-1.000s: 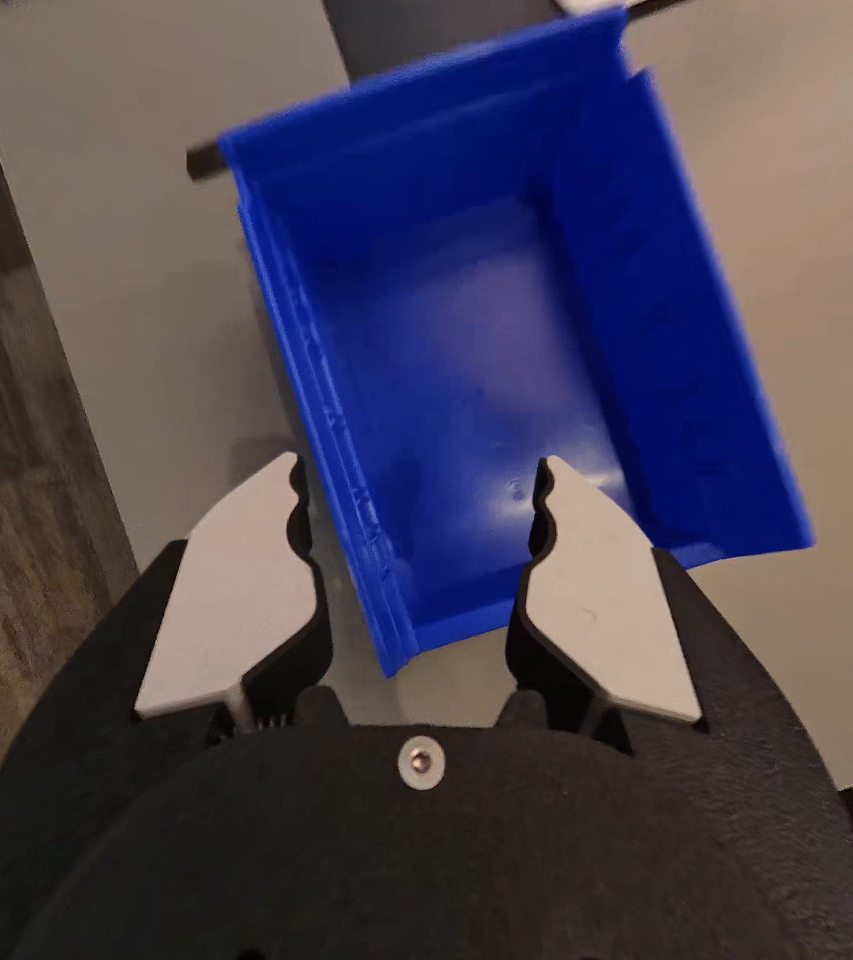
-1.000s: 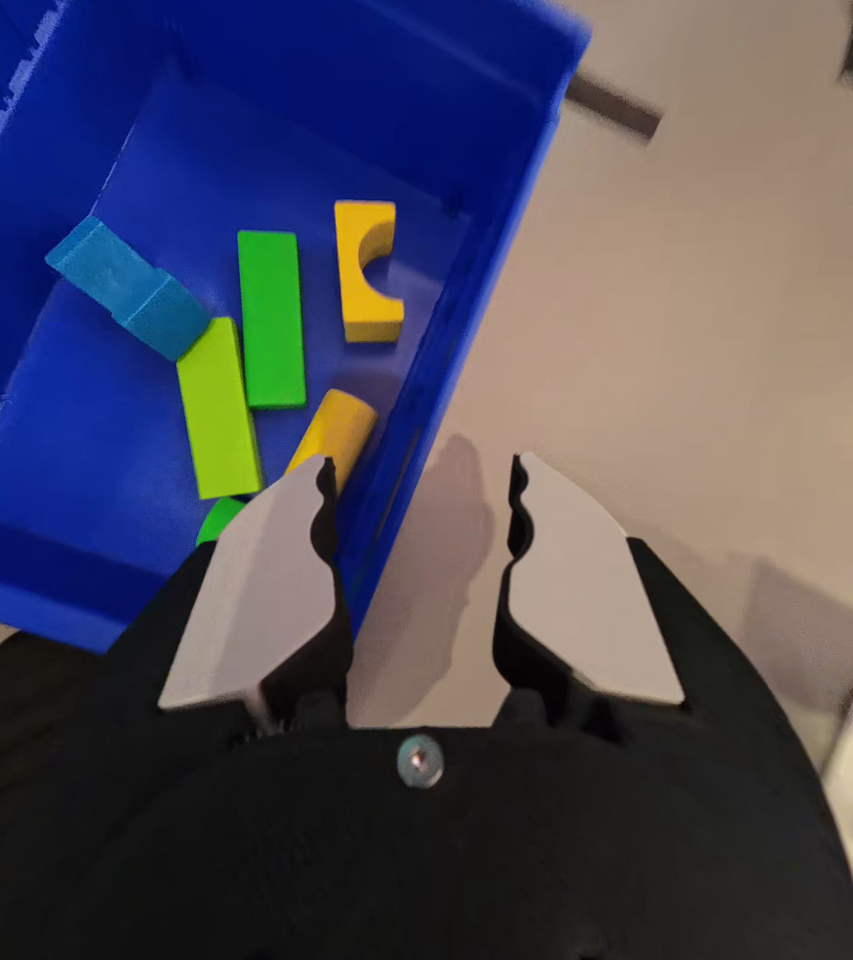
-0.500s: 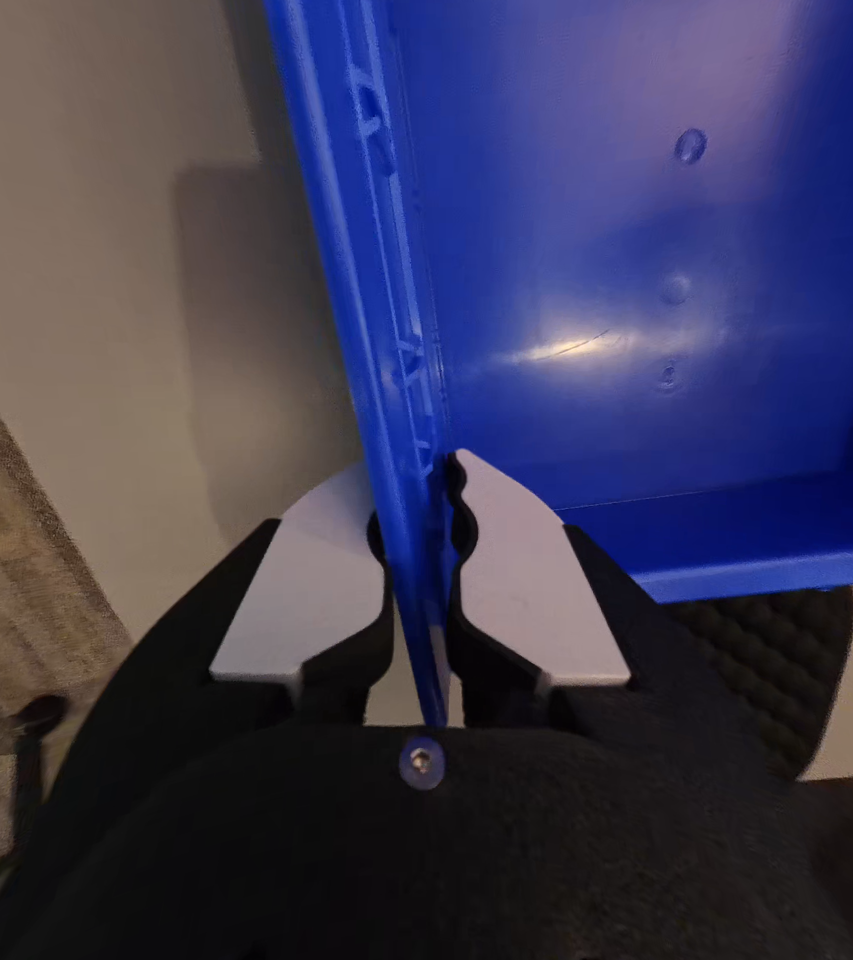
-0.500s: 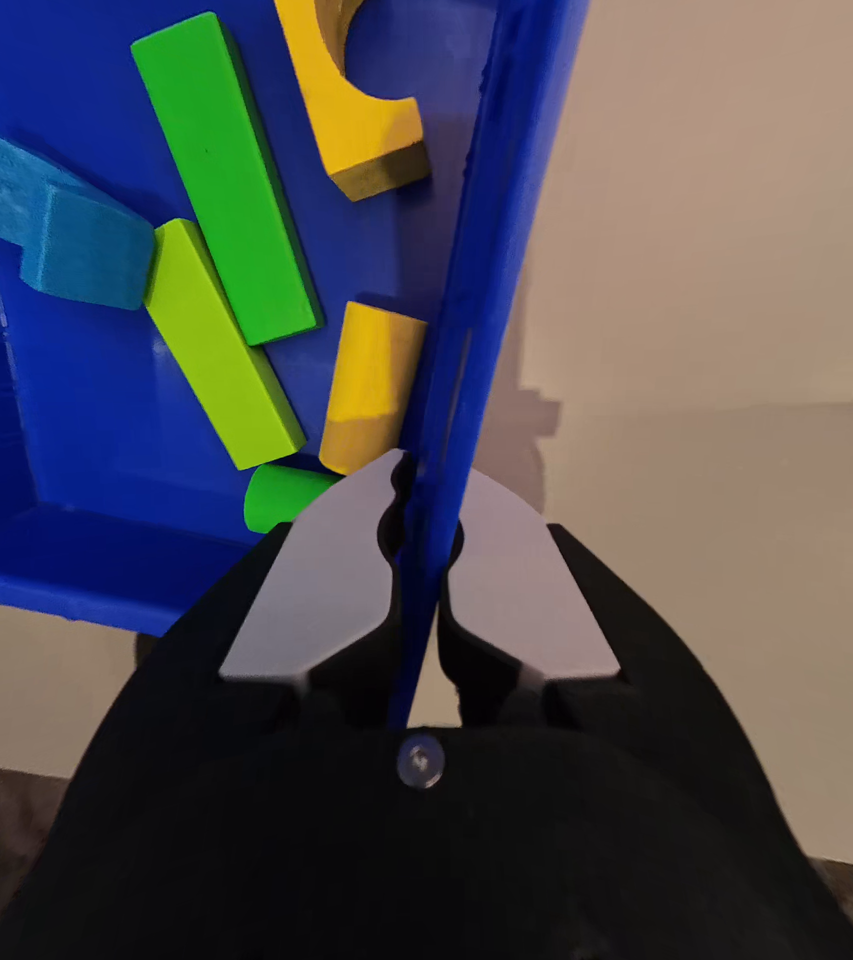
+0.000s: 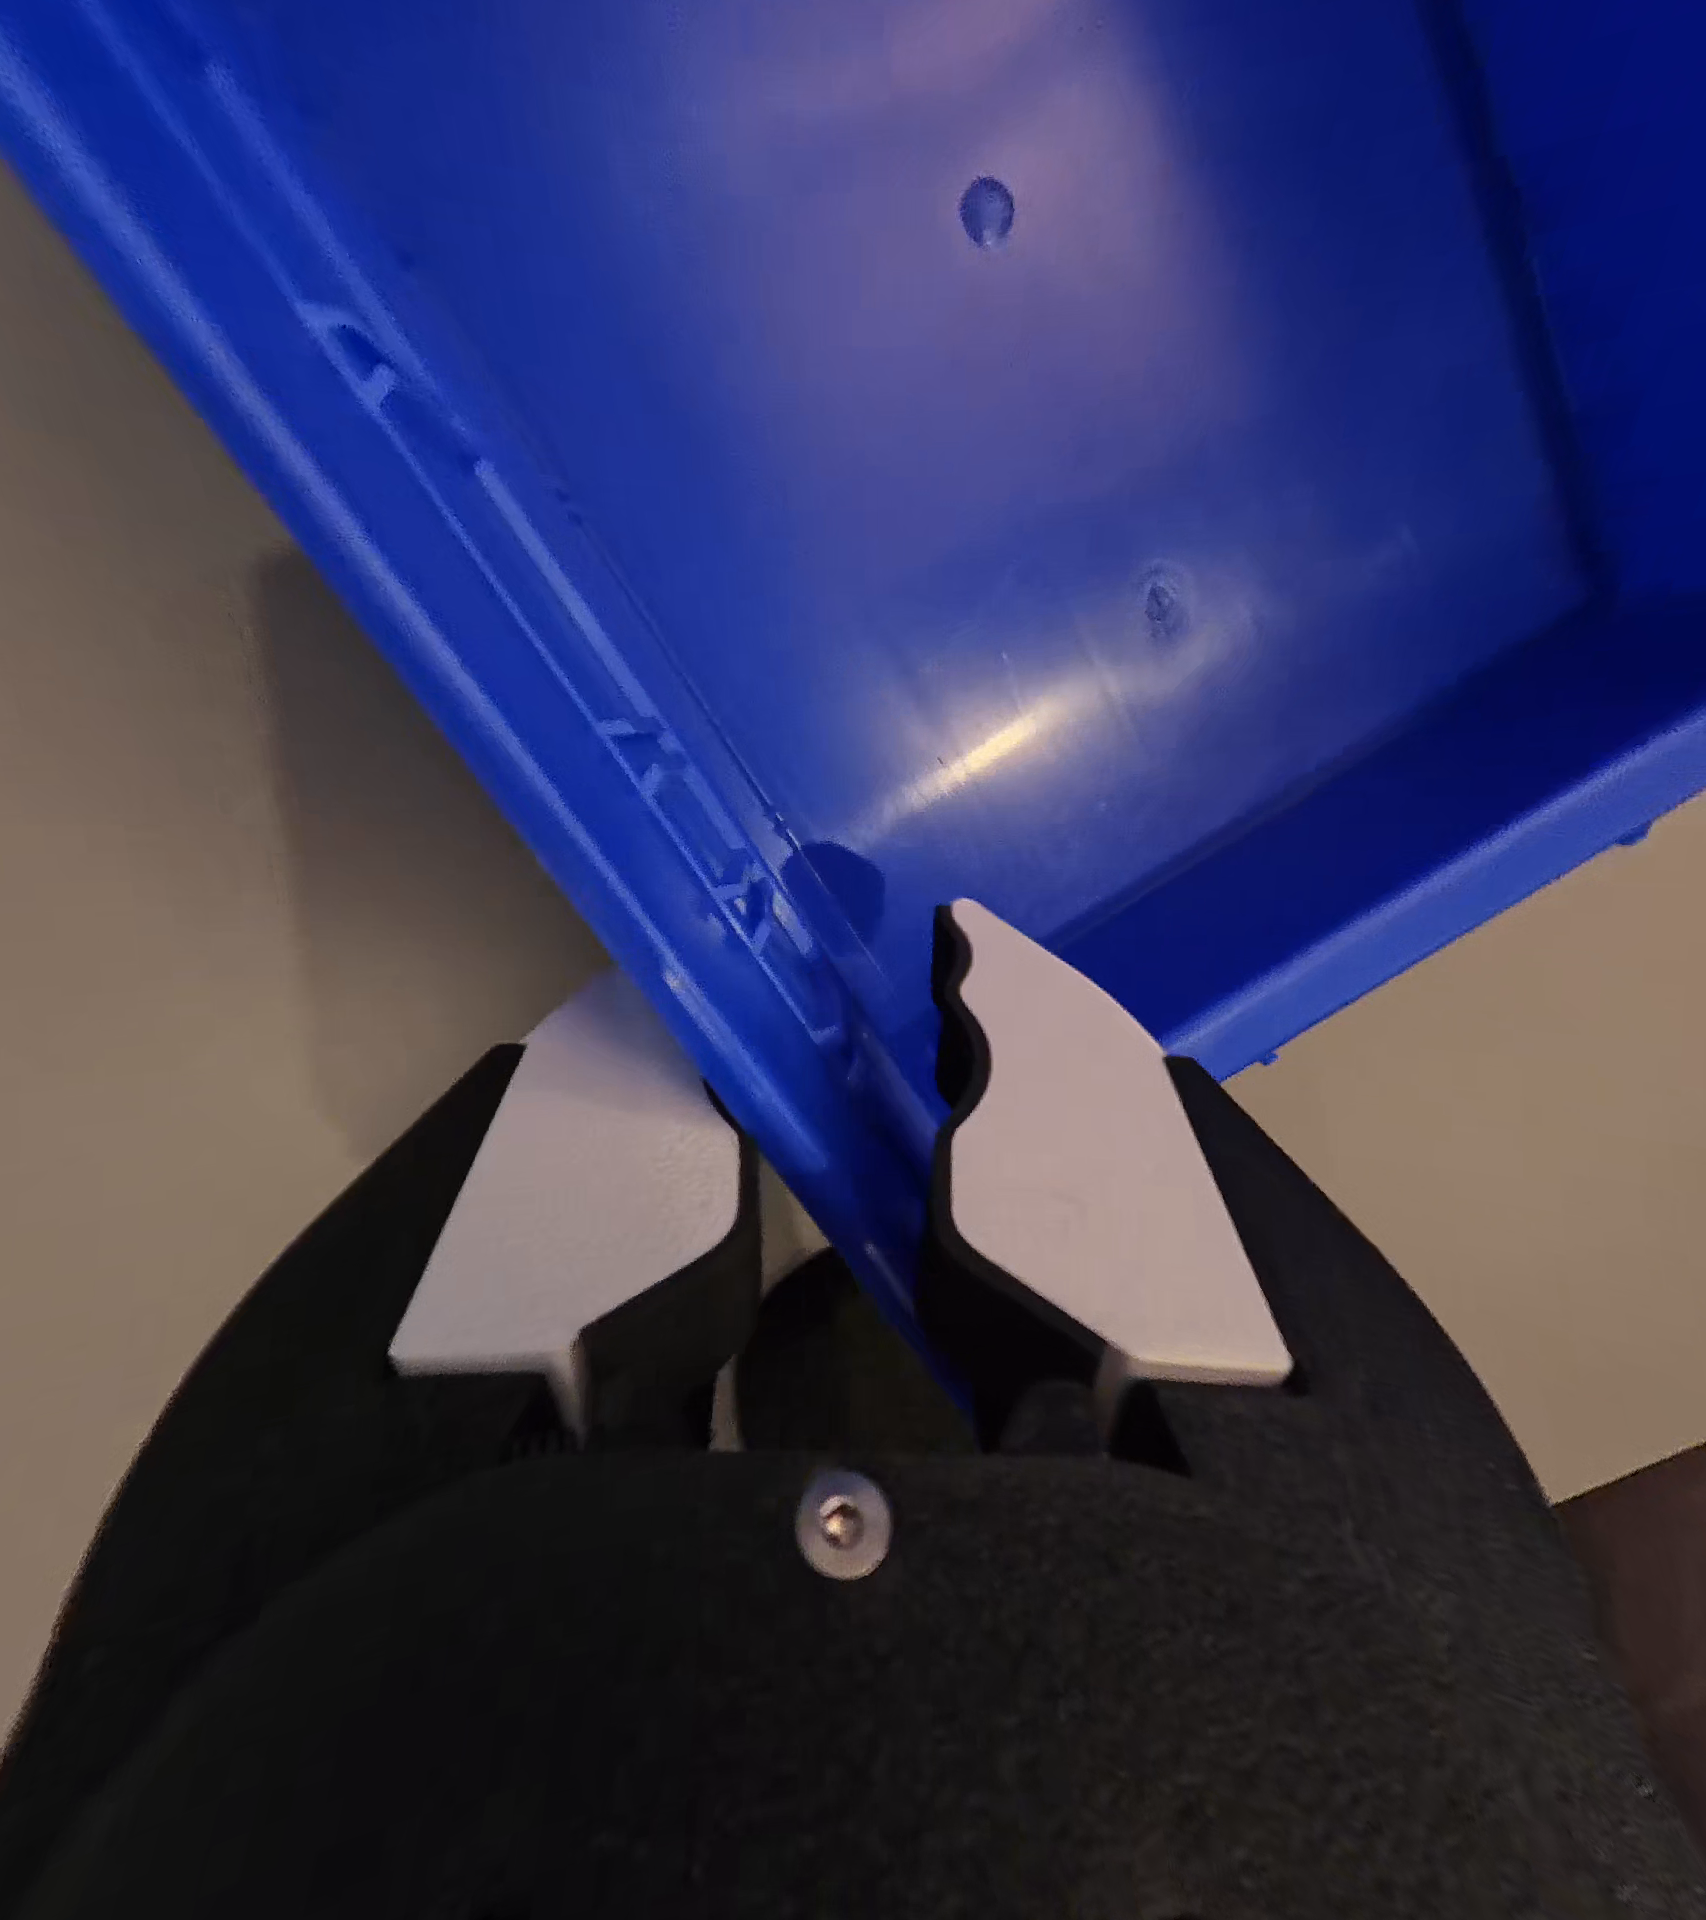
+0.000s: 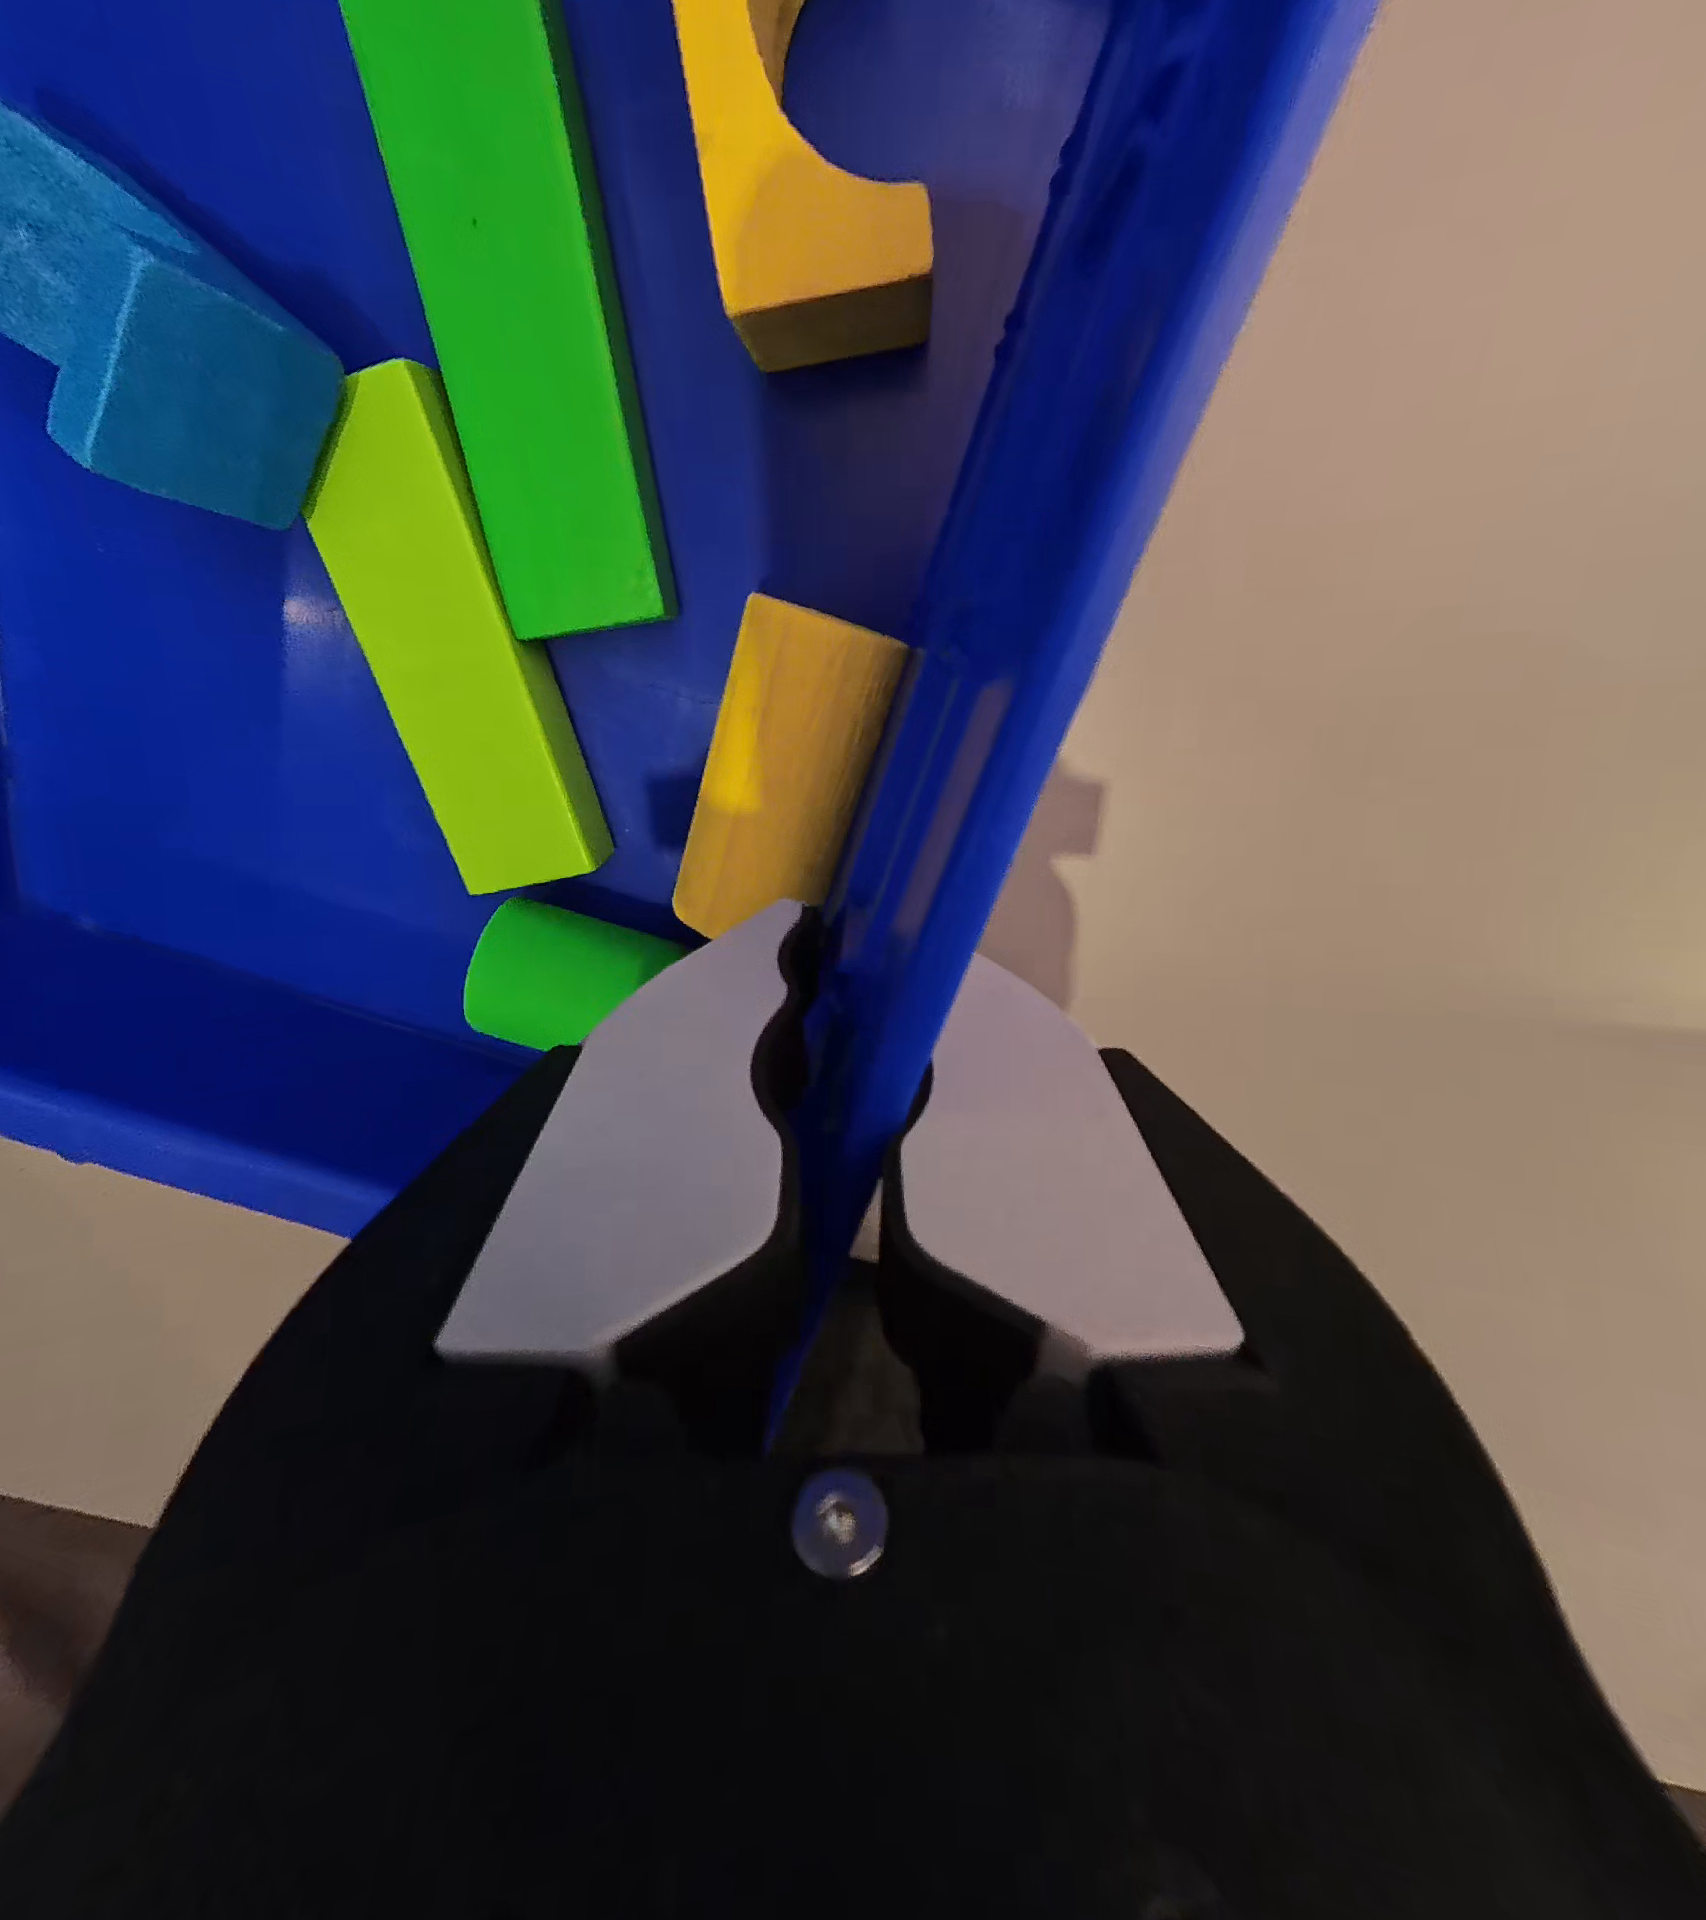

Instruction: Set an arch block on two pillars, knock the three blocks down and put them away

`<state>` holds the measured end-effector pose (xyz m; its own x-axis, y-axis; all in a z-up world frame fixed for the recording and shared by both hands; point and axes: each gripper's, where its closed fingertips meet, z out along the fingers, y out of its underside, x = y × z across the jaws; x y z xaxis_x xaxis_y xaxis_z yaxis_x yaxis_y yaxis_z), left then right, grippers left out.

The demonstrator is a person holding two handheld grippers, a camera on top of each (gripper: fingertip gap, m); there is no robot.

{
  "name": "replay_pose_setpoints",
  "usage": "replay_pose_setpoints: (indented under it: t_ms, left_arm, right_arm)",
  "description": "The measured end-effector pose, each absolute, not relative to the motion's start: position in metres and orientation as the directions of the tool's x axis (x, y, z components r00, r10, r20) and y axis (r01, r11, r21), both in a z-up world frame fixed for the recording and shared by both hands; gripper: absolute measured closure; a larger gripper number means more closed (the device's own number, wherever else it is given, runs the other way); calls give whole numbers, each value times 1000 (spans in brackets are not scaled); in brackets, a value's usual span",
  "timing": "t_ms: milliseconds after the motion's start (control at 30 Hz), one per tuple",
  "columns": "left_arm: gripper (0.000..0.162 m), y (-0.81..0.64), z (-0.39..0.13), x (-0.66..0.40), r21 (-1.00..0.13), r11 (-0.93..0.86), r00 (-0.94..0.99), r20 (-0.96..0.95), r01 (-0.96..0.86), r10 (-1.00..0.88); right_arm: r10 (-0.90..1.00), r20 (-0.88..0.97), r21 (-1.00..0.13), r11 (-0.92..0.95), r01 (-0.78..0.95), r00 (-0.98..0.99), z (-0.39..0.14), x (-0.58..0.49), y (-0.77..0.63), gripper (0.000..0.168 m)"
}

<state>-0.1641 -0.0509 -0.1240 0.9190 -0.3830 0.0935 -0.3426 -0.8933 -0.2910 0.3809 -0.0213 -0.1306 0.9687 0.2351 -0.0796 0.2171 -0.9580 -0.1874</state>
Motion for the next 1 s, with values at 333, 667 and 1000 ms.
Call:
replay_pose_setpoints:
  t_ms: [333,667,1000]
  left_arm:
    - [123,-62,-125,-100,-289,-831,849,98,-475,-520]
    - [121,-54,-97,-85,-401,-783,812,144,-475,-566]
    - [110,25,70,-109,-893,-406,890,14,-194,-456]
  right_arm:
    - [374,-86,-137,-922,361,923,-130,314,-23,154]
    - [308,-15,17,-951,308,951,-135,319,9,144]
    - [183,-192,107,-973,206,964,-146,312,9,162]
